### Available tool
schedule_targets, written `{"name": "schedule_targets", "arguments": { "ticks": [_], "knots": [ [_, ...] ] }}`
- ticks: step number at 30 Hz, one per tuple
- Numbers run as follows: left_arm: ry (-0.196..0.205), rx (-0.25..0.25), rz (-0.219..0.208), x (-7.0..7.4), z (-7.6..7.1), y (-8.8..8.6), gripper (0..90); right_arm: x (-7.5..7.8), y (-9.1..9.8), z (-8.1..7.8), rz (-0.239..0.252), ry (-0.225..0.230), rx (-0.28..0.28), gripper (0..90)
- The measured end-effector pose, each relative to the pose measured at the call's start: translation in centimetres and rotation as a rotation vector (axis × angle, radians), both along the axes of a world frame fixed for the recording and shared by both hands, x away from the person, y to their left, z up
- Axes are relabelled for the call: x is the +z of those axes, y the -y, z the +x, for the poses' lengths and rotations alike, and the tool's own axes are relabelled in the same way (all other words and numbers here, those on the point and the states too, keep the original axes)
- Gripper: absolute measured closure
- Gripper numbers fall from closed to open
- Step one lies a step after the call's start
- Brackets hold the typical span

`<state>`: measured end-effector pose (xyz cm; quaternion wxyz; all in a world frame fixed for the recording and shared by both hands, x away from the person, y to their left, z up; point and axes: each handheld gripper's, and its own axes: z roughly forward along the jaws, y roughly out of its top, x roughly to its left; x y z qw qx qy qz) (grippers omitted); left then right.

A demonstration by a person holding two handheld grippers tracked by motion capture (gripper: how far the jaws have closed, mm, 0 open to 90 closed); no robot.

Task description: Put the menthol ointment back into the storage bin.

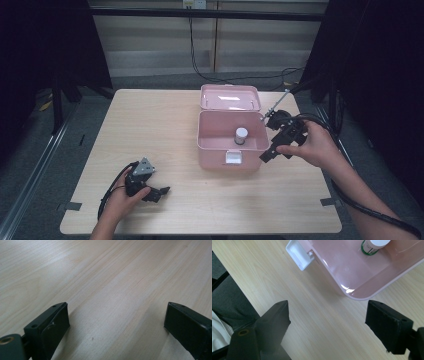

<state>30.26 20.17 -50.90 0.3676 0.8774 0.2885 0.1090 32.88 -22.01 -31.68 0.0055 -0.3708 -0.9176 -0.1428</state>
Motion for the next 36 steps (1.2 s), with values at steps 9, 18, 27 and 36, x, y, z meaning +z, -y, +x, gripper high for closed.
{"name": "schedule_targets", "arguments": {
  "ticks": [9, 18, 27, 36],
  "knots": [
    [0.000, 0.000, 0.000, 0.0, 0.0, 0.0, 5.4, -0.7, 0.7, -1.0, 0.028, 0.007, 0.009, 18.0],
    [-0.001, -0.001, -0.001, 0.0, 0.0, 0.0, 5.4, -2.4, 2.0, -2.0, 0.072, 0.020, 0.023, 17.4],
    [0.000, 0.000, 0.000, 0.0, 0.0, 0.0, 5.3, -4.5, 3.1, -2.8, 0.113, 0.027, 0.018, 17.4],
    [0.001, -0.001, 0.000, 0.0, 0.0, 0.0, 5.4, -8.2, 3.9, -3.8, 0.155, 0.005, 0.025, 17.5]
  ]
}}
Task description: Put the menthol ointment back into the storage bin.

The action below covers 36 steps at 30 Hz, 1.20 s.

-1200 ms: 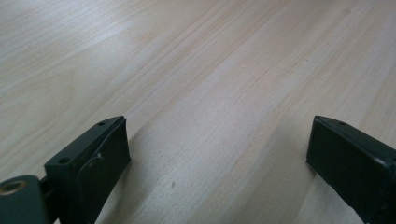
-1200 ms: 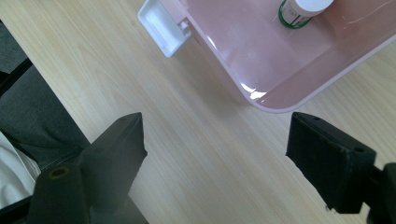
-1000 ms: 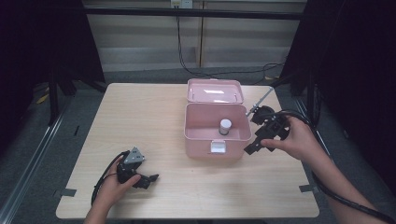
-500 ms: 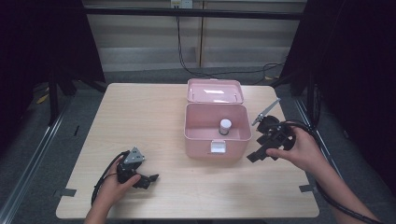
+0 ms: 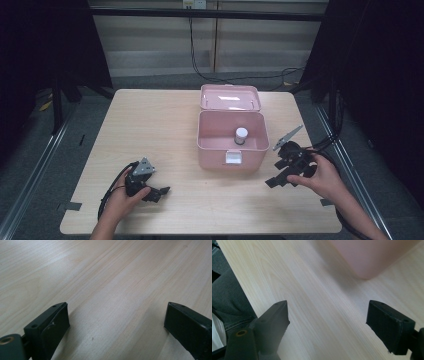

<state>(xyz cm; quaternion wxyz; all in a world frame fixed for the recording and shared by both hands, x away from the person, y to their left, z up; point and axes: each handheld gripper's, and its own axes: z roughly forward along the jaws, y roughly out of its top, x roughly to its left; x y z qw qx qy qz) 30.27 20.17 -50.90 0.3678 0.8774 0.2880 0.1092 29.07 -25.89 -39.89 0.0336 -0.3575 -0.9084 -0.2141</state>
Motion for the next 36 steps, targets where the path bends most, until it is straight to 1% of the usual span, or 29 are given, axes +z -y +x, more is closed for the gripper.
{"name": "schedule_targets", "arguments": {
  "ticks": [1, 3, 5, 6, 7, 8, 9, 10, 12, 13, 14, 15, 17, 18, 19, 20, 21, 25, 26, 27, 28, 29, 30, 31, 32, 33, 34, 35, 36],
  "knots": [
    [0.000, 0.000, 0.000, 0.0, 0.0, 0.0, 5.3, 0.0, 0.0, 0.0, 0.000, 0.000, 0.000, 17.5],
    [0.000, 0.000, 0.000, 0.0, 0.0, 0.0, 5.4, -1.1, 0.0, -0.2, 0.011, -0.017, -0.001, 17.5],
    [0.000, 0.000, 0.000, 0.0, 0.0, 0.0, 5.4, -2.0, 0.0, -0.3, 0.006, -0.031, 0.000, 17.5],
    [0.000, 0.000, 0.000, 0.0, 0.0, 0.0, 5.3, -3.0, 0.1, -0.4, 0.006, -0.036, -0.001, 17.5],
    [-0.002, 0.001, 0.000, 0.0, 0.0, 0.0, 5.3, -3.0, 0.1, -0.4, 0.006, -0.036, -0.001, 17.5],
    [-0.001, 0.000, 0.000, 0.0, 0.0, 0.0, 5.4, -3.6, 0.1, -0.4, 0.013, -0.044, -0.007, 17.5],
    [-0.001, 0.000, 0.000, 0.0, 0.0, 0.0, 5.4, -3.6, 0.1, -0.4, 0.013, -0.044, -0.007, 17.5],
    [-0.001, 0.000, 0.000, 0.0, 0.0, 0.0, 5.3, -4.3, 0.2, -0.5, 0.018, -0.042, -0.003, 17.5],
    [-0.002, 0.001, 0.000, 0.0, 0.0, 0.0, 5.4, -4.7, 0.2, -0.5, 0.017, -0.046, -0.006, 17.5],
    [-0.002, 0.000, 0.000, 0.0, 0.0, 0.0, 5.3, -5.0, 0.2, -0.5, 0.020, -0.043, -0.005, 17.5],
    [0.000, 0.000, 0.000, 0.0, 0.0, 0.0, 5.4, -5.7, 0.3, -0.6, 0.028, -0.043, -0.007, 17.5],
    [-0.002, 0.000, 0.000, 0.0, 0.0, 0.0, 5.4, -5.7, 0.3, -0.6, 0.028, -0.043, -0.007, 17.5],
    [-0.002, 0.000, 0.000, 0.0, 0.0, 0.0, 5.4, -6.3, 0.3, -0.6, 0.034, -0.042, -0.011, 17.5],
    [-0.001, 0.001, 0.000, 0.0, 0.0, 0.0, 5.4, -7.0, 0.4, -0.6, 0.038, -0.041, -0.013, 17.5],
    [-0.002, 0.000, 0.000, 0.0, 0.0, 0.0, 5.4, -7.0, 0.4, -0.6, 0.038, -0.041, -0.013, 17.5],
    [-0.002, 0.001, 0.000, 0.0, 0.0, 0.0, 5.4, -7.6, 0.4, -0.7, 0.039, -0.042, -0.013, 17.5],
    [-0.002, 0.001, 0.000, 0.0, 0.0, 0.0, 5.4, -7.6, 0.4, -0.7, 0.039, -0.042, -0.013, 17.5],
    [-0.002, 0.001, 0.000, 0.0, 0.0, 0.0, 5.3, -7.9, 0.5, -0.7, 0.058, -0.016, -0.017, 16.6],
    [-0.001, 0.001, 0.000, 0.0, 0.0, 0.0, 5.3, -8.1, 0.6, -0.8, 0.071, 0.016, -0.009, 16.3],
    [-0.001, 0.001, 0.000, 0.0, 0.0, 0.0, 5.3, -8.1, 0.6, -0.8, 0.071, 0.016, -0.009, 16.3],
    [-0.002, 0.001, 0.000, 0.0, 0.0, 0.0, 5.3, -8.4, 0.6, -1.0, 0.079, 0.059, 0.002, 15.6],
    [-0.002, 0.001, 0.000, 0.0, 0.0, 0.0, 5.3, -8.4, 0.6, -1.0, 0.079, 0.059, 0.002, 15.6],
    [-0.001, 0.001, 0.000, 0.0, 0.0, 0.0, 5.4, -8.7, 0.7, -1.3, 0.101, 0.105, 0.013, 13.6],
    [-0.001, 0.001, 0.000, 0.0, 0.0, 0.0, 5.4, -8.8, 0.7, -1.5, 0.104, 0.121, 0.022, 13.6],
    [-0.002, 0.001, 0.001, 0.0, 0.0, 0.0, 5.4, -9.0, 0.7, -1.6, 0.107, 0.156, 0.040, 13.4],
    [-0.002, 0.001, 0.001, 0.0, 0.0, 0.0, 5.3, -9.0, 0.7, -1.6, 0.107, 0.156, 0.040, 13.4],
    [-0.002, 0.001, 0.001, 0.0, 0.0, 0.0, 5.4, -9.4, 0.7, -2.0, 0.124, 0.211, 0.044, 11.3],
    [-0.002, 0.001, 0.001, 0.0, 0.0, 0.0, 5.3, -9.4, 0.7, -2.0, 0.124, 0.211, 0.044, 11.3],
    [-0.002, 0.001, 0.001, 0.0, 0.0, 0.0, 5.4, -9.7, 0.5, -2.4, 0.111, 0.259, 0.074, 10.9]
  ]
}}
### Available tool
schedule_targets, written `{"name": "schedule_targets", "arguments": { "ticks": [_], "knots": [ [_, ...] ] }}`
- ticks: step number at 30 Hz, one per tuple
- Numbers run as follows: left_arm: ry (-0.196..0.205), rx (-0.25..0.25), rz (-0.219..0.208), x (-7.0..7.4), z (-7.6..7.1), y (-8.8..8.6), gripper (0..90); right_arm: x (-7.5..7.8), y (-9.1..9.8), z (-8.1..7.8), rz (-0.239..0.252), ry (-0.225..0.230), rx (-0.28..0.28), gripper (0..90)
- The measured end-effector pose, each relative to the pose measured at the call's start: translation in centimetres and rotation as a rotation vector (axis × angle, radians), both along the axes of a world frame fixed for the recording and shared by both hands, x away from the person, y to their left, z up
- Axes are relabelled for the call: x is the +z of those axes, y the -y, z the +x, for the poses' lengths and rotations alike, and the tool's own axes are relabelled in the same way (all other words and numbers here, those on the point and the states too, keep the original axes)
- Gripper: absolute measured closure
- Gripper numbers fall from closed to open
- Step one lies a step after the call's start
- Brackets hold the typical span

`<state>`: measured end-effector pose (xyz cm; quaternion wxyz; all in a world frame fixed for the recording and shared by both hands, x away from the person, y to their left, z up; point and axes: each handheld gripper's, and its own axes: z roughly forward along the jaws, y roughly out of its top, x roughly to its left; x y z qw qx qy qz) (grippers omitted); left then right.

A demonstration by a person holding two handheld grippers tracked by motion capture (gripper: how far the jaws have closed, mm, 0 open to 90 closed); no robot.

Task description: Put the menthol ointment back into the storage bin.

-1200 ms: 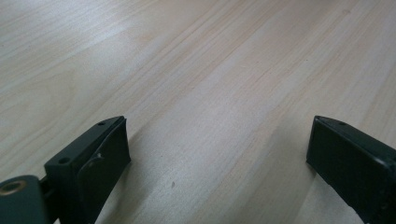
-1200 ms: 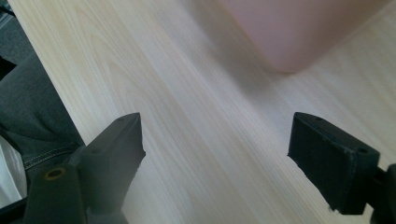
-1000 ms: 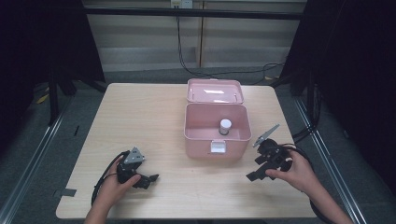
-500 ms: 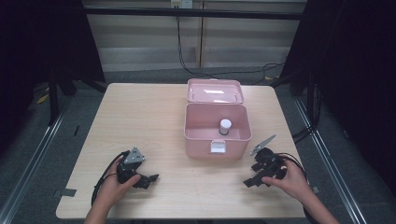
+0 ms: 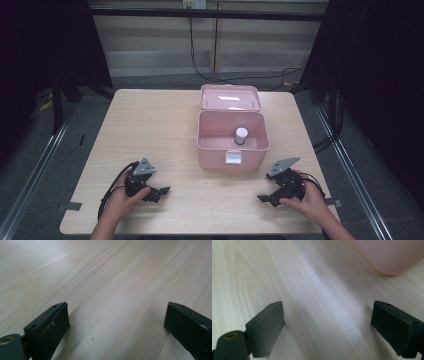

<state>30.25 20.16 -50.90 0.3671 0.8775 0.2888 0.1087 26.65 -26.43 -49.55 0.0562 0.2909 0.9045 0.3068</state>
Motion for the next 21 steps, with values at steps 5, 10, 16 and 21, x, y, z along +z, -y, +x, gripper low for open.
{"name": "schedule_targets", "arguments": {
  "ticks": [5, 10, 16, 21],
  "knots": [
    [0.000, 0.000, 0.000, 0.0, 0.0, 0.0, 5.4, -0.3, -0.1, -0.2, 0.002, 0.052, 0.012, 10.3],
    [0.000, 0.000, 0.000, 0.0, 0.0, 0.0, 5.3, -1.0, 0.3, -0.5, 0.070, 0.100, 0.004, 10.0],
    [0.000, 0.000, 0.000, 0.0, 0.0, 0.0, 5.4, -1.5, 0.7, -0.6, 0.120, 0.133, 0.003, 9.6],
    [0.000, 0.000, 0.000, 0.0, 0.0, 0.0, 5.3, -1.6, 0.7, -0.6, 0.121, 0.132, 0.000, 9.5]
  ]
}}
